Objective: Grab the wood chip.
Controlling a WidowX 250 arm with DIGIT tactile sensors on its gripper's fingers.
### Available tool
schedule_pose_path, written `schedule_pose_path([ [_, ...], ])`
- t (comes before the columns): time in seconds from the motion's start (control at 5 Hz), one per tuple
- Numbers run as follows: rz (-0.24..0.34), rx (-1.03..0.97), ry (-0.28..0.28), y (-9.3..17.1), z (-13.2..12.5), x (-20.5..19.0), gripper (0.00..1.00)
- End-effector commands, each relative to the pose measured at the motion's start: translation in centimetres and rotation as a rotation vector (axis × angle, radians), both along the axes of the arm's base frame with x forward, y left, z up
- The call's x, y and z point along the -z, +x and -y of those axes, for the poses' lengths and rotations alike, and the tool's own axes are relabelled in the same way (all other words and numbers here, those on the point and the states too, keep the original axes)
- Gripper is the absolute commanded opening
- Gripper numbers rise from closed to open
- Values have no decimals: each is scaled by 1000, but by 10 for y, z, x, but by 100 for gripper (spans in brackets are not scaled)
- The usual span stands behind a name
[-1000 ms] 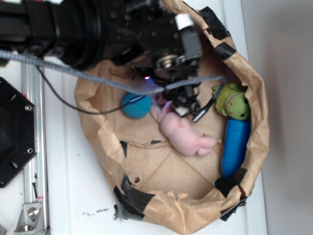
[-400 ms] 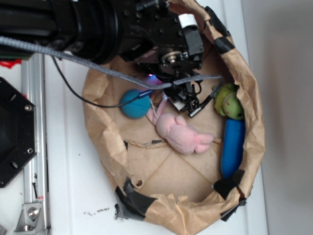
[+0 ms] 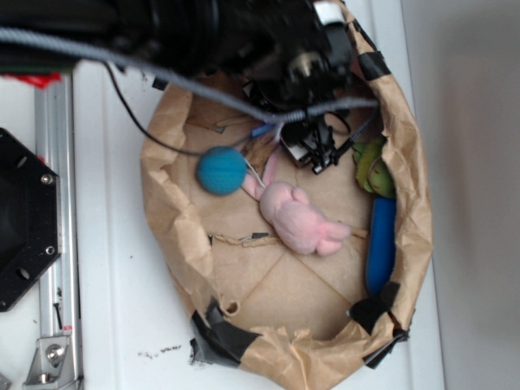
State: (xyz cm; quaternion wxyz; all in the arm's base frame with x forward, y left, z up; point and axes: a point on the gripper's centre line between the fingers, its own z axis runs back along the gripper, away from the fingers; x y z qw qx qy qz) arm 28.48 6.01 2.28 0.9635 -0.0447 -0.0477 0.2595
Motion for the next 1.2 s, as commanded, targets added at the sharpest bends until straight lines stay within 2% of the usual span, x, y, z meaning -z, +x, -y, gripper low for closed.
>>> schedule_pose_path([
  [0.0,72,156,81,20,14,-78,0],
  [0.2,108,229,156,21,43,-114,0],
  [0.4,103,307,169,19,64,-133,0],
  [0.6,95,360,109,11,76,-138,0],
  [0.8,94,377,117,0,93,-135,0],
  [1.0,72,354,151,0,91,-132,0],
])
